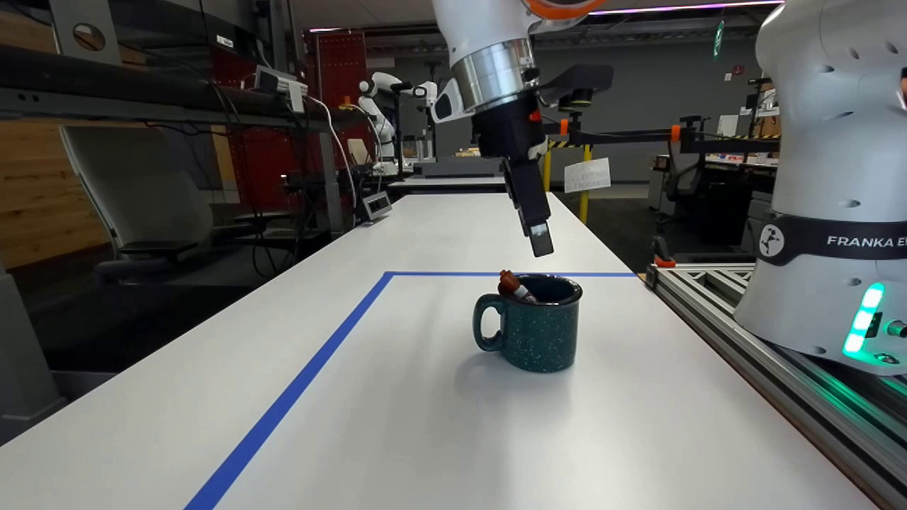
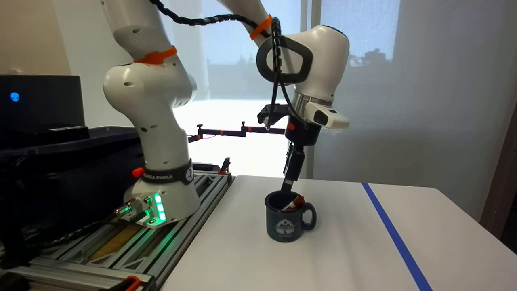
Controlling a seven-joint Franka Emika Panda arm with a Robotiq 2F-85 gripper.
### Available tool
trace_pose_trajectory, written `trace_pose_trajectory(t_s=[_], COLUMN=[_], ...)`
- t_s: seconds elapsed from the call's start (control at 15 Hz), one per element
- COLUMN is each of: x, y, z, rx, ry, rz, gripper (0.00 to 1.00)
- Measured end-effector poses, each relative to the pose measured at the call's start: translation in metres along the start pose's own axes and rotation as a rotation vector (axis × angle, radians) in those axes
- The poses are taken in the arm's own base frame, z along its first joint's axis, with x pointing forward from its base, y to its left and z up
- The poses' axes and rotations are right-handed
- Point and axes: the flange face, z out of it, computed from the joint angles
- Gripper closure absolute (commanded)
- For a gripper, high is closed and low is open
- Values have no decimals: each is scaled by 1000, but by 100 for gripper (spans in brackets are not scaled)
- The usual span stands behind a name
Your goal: Put the marker on the table
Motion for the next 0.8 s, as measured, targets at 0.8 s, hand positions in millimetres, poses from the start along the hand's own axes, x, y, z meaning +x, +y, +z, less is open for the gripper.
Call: trace_pose_trajectory(t_s=[0.8], x=[4], y=[-9], z=[42], rx=[68], ry=[-124], rz=[-47], gripper=[0])
